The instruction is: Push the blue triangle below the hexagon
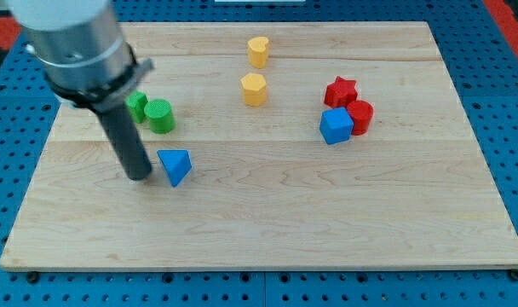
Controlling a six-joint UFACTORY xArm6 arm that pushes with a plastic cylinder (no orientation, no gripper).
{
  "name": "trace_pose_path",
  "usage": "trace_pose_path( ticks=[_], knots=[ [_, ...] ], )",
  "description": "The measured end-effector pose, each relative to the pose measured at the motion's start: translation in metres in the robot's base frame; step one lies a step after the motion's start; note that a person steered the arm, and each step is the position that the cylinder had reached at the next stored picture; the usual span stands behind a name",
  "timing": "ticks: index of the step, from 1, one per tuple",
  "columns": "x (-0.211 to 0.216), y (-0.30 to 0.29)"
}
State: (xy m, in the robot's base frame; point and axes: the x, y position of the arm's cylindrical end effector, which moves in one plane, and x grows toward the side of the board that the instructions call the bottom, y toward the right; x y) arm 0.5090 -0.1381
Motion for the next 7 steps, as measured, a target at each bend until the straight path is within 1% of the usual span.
trace_pose_path(
  ticks=[1, 2, 3, 5, 6, 7],
  knots=[
    [0.0, 0.044],
    [-0.022, 0.101],
    [-0.028, 0.06],
    [-0.019, -0.014],
    [-0.051, -0.025],
    [-0.069, 0.006]
  ],
)
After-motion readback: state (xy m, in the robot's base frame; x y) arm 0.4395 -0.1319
